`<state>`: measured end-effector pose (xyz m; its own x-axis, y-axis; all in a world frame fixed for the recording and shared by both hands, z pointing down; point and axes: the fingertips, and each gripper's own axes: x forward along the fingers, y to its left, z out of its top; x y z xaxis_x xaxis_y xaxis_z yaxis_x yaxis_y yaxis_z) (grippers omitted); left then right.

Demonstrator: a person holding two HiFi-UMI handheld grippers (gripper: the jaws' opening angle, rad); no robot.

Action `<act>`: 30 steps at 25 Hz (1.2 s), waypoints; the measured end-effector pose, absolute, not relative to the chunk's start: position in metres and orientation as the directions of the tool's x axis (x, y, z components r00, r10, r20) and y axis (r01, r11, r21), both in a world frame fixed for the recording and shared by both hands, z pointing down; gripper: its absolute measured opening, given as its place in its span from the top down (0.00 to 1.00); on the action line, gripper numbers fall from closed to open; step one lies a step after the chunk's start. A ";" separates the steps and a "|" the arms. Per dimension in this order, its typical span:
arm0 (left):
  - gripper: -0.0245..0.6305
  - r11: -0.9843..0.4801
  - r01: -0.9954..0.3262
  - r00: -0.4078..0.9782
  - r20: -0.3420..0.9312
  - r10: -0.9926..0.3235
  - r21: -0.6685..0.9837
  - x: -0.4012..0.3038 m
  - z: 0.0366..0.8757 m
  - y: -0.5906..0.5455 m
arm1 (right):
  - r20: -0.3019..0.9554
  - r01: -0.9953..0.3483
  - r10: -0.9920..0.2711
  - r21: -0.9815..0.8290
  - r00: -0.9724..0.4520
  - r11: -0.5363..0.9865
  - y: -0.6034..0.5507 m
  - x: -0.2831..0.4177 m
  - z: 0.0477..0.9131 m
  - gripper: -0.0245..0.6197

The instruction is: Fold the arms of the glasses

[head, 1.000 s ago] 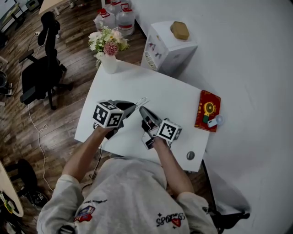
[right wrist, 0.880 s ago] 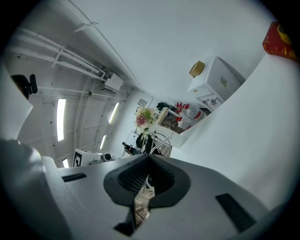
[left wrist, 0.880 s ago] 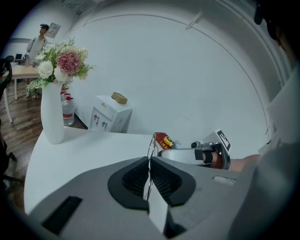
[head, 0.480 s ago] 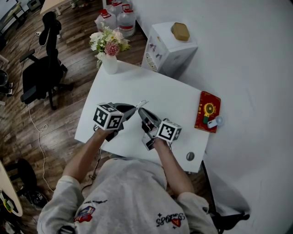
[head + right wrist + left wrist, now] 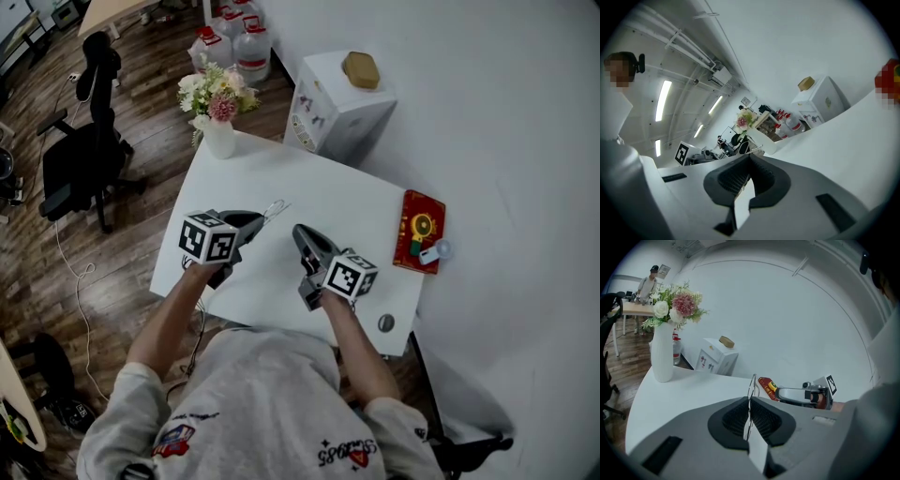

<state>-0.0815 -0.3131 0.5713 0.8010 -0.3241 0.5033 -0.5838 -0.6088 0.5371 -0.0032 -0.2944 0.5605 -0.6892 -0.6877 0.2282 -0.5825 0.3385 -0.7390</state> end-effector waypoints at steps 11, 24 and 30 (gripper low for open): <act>0.94 -0.588 -0.640 0.765 0.482 -0.427 0.495 -0.115 0.554 -0.340 | 0.252 -0.804 -0.792 -0.404 -0.557 0.437 -0.307 0.043 0.525 0.98; 0.94 -0.595 -0.679 0.732 0.459 -0.504 0.430 -0.136 0.527 -0.348 | 0.163 -0.893 -0.884 -0.184 -0.439 0.410 -0.305 0.060 0.486 0.98; 0.94 -0.595 -0.680 0.732 0.456 -0.507 0.429 -0.136 0.527 -0.345 | 0.169 -0.894 -0.882 -0.179 -0.440 0.412 -0.302 0.057 0.485 0.98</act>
